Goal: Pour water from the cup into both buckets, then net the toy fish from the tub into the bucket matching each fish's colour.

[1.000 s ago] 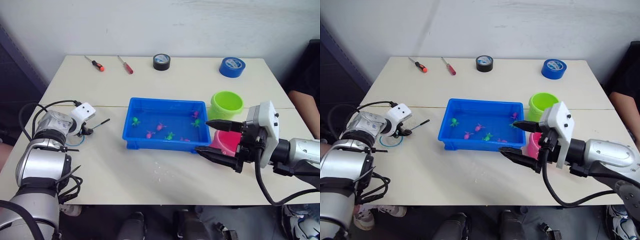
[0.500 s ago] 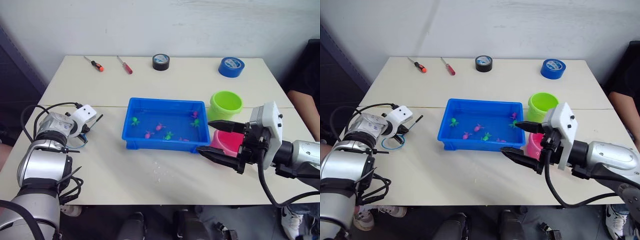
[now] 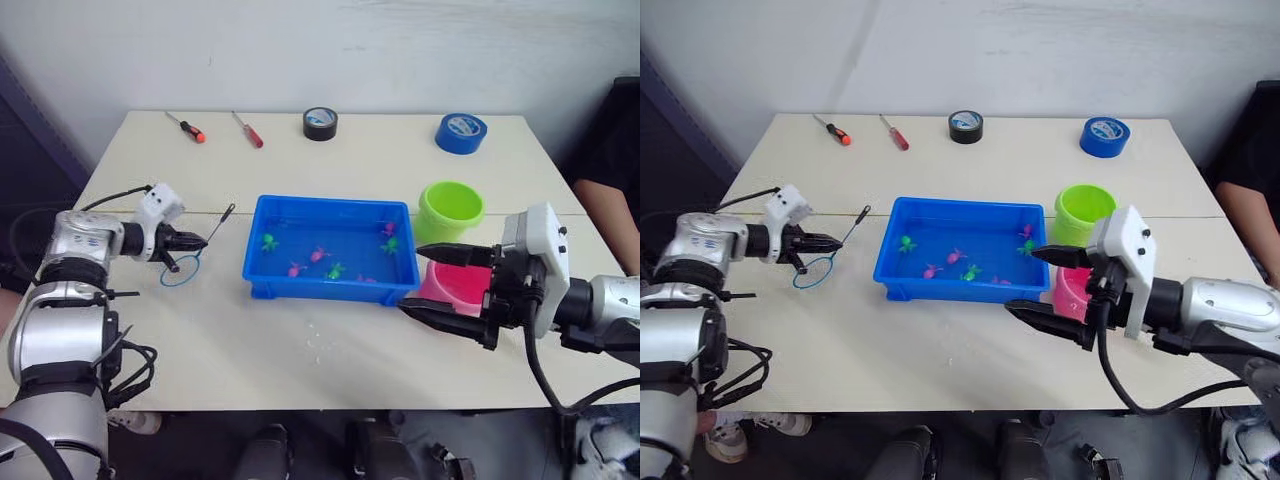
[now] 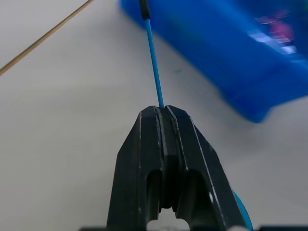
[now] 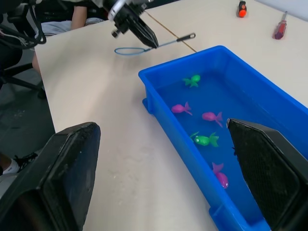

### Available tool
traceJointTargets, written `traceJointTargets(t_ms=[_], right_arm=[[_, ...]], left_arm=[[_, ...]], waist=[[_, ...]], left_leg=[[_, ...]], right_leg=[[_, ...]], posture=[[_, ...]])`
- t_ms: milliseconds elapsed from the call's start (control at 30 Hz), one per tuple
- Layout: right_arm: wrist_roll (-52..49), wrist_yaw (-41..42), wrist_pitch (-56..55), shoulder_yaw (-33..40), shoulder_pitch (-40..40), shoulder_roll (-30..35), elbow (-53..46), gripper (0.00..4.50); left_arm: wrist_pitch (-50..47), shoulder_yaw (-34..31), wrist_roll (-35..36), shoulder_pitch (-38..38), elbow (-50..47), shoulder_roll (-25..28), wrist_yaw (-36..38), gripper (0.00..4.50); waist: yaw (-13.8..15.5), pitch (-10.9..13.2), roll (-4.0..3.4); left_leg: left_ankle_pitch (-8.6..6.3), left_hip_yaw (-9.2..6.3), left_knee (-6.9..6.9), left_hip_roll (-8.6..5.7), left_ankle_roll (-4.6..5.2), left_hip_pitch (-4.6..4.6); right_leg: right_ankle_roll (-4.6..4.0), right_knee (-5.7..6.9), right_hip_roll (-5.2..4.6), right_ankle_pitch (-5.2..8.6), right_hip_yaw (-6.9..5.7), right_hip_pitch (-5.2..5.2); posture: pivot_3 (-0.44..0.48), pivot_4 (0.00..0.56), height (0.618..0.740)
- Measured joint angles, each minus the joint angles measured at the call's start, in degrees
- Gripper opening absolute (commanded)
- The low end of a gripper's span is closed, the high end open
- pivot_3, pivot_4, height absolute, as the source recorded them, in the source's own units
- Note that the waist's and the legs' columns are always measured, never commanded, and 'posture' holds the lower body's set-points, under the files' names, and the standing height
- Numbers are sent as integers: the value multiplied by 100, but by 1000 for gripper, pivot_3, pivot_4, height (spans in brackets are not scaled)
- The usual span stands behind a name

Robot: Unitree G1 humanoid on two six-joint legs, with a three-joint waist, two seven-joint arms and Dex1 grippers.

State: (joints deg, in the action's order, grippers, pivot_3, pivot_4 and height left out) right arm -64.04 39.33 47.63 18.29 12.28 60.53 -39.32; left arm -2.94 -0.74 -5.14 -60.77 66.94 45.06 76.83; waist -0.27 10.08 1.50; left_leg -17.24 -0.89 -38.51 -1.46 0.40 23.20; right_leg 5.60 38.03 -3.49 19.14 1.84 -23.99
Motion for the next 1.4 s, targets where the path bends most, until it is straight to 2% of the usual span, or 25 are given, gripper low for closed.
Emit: traceJointTargets(t_ms=[100,267,333,433,600,800,833,867,900,967,1400], right_arm=[[34,380,3,-6,148,277,196,4500],[206,1083,4,-308,1000,706,471,4500],[215,1294,47,-627,1429,722,509,4500],[214,1346,321,-1241,2349,591,642,4500],[394,914,1084,-2072,3465,53,1065,4500],[917,763,1425,-2673,3676,-258,1152,4500],[1024,773,1424,-2720,3666,-297,1141,3921],[1097,772,1422,-2744,3666,-334,1135,3767],[1218,767,1403,-2810,3666,-378,1125,3154],[1491,756,1363,-2964,3652,-434,1089,2240],[2305,836,1289,-3212,3632,-802,1029,2240]], left_arm=[[-97,53,413,137,-813,281,916,47],[-1022,871,1949,594,-3551,757,926,47],[-1144,1176,2154,658,-4365,636,926,47],[-1239,1586,2113,622,-5147,47,919,47],[-1235,1942,1699,568,-5590,-366,759,47],[-1371,2037,1421,639,-6019,-682,303,47],[-1374,2028,1359,650,-6031,-687,208,0],[-1358,2028,1335,664,-6051,-692,166,0],[-1320,2028,1297,699,-6112,-721,117,0],[-1283,2029,1272,734,-6188,-797,54,0],[-1259,2025,1195,738,-6413,-863,-33,0]], waist=[[14,1,-2],[30,2,-10],[29,3,-11],[17,7,-18],[-90,11,-24],[-94,14,-29],[-97,14,-29],[-98,14,-29],[-96,14,-29],[-93,14,-30],[-54,14,-30]], left_leg=[[-8,-3,-2,1,15,1],[-14,-15,-10,1,19,-3],[-15,-14,-16,1,20,-4],[-15,-12,-35,1,19,-1],[-16,-5,-35,6,14,0],[-16,-6,-42,5,15,10],[-17,-6,-43,5,15,10],[-17,-5,-43,5,15,10],[-17,-5,-44,5,15,10],[-17,-6,-45,5,15,10],[-16,-6,-45,4,13,10]], right_leg=[[0,-7,-1,0,1,2],[0,-20,-8,0,2,21],[0,-28,-8,0,2,24],[0,-27,-4,0,2,20],[0,-12,3,0,7,8],[0,-4,2,0,7,5],[0,-4,2,0,7,5],[0,-4,2,0,7,5],[0,-5,2,0,7,5],[0,-6,2,0,7,5],[0,-8,2,0,6,5]], posture=[[0,150,736],[0,150,736],[0,150,736],[0,150,736],[0,150,736],[0,150,736],[0,150,736],[0,150,736],[0,150,736],[0,150,736],[0,150,736]])
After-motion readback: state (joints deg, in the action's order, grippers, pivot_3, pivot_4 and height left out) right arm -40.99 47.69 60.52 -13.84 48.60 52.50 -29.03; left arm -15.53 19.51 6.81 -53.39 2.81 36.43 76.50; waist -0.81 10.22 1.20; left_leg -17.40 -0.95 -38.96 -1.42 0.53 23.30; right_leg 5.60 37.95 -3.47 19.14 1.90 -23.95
